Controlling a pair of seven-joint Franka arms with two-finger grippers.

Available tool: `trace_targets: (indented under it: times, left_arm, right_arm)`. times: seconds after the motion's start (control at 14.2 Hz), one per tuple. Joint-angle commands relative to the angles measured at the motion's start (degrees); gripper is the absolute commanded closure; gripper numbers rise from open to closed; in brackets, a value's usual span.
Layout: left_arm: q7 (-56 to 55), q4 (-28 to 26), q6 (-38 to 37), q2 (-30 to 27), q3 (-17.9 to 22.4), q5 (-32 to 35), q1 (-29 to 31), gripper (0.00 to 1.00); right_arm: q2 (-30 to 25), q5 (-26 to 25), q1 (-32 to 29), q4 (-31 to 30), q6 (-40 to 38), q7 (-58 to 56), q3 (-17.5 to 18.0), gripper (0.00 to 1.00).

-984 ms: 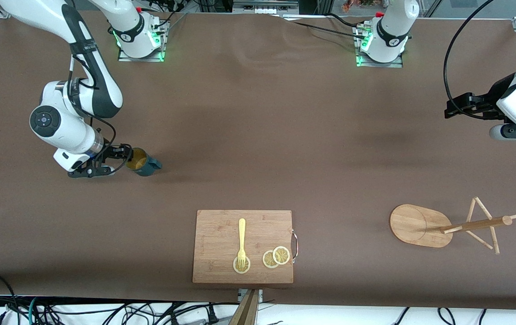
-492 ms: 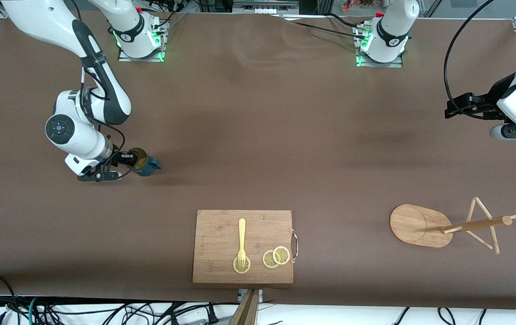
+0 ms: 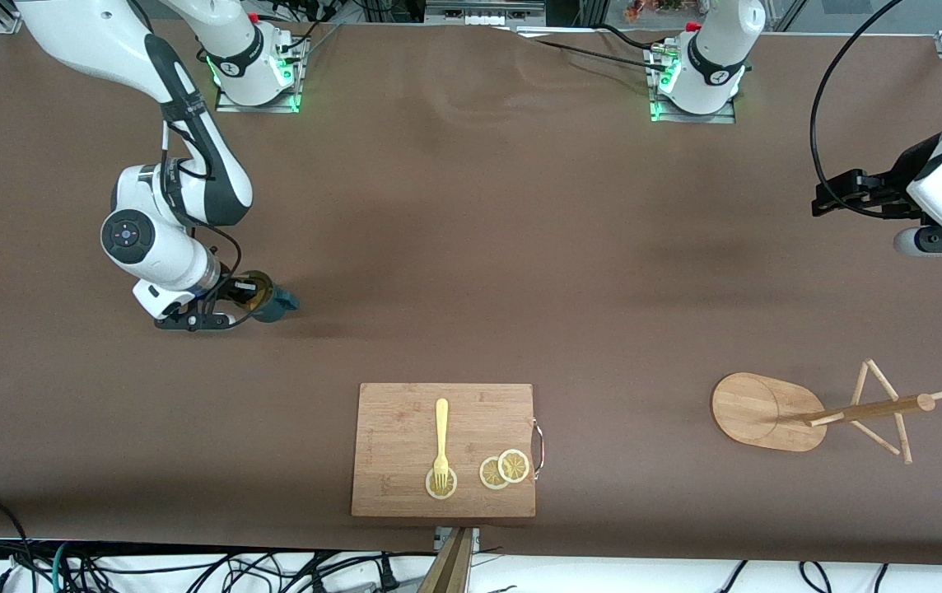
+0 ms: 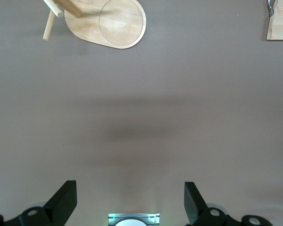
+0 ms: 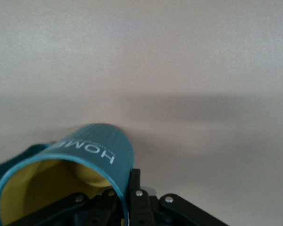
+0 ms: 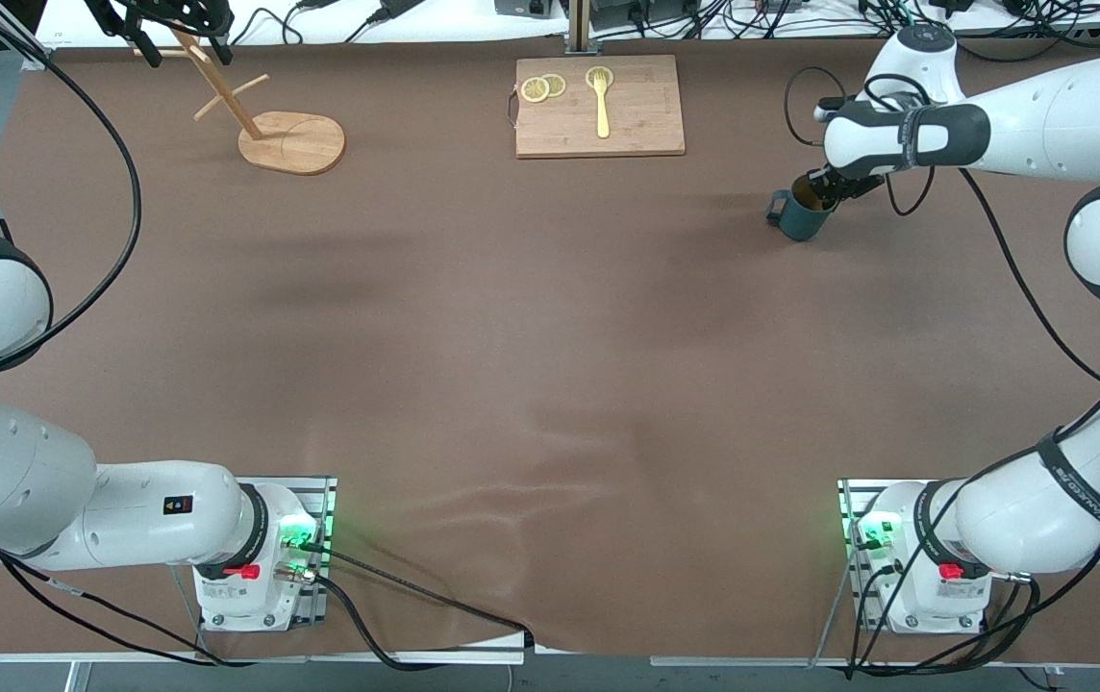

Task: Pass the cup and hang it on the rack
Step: 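Grasp the teal mug rim with the right gripper, then carry the mug toward the table middle with the right gripper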

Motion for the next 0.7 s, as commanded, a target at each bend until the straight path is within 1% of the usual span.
trace_targets:
  times: [0.0,0.07,0.21,0.35,0.42,0.56,0.63]
  left_arm:
    - [-0.41,0.51,-0.20,0.24,-0.38,1.07,0.31,0.00]
    - [-0.41,0.51,-0.20,0.24,-0.38,1.07,0.31,0.00]
    - [-0.41,0.42,-0.20,0.24,-0.38,0.99,0.31,0.00]
    - [-0.32,0.34,-0.20,0.24,-0.38,0.99,0.48,0.00]
    - [-0.23,-0.01,-0.20,0.24,-0.38,0.90,0.57,0.00]
    - [-0.06,-0.63,-0.02,0.42,-0.47,0.73,0.83,0.00]
    - [-0.06,-1.24,-0.02,0.42,-0.47,-0.67,0.75,0.00]
  right_arm:
    - [-1.33,2.35,0.12,7.30,-11.31,0.55,2.03,1.00]
    - [-1.15,5.06,0.21,11.25,-15.88,1.59,2.82,1.00]
    - [-0.54,9.03,1.61,16.89,-23.36,5.62,3.01,1.00]
    - [-0.10,11.75,4.76,20.50,-25.77,11.24,3.01,1.00]
    - [-0.01,14.03,6.17,21.73,-26.82,14.75,3.01,1.00]
    - [0.95,20.52,9.60,25.33,-28.49,22.22,3.01,1.00]
    - [1.83,23.17,11.53,26.66,-28.50,26.70,3.01,1.00]
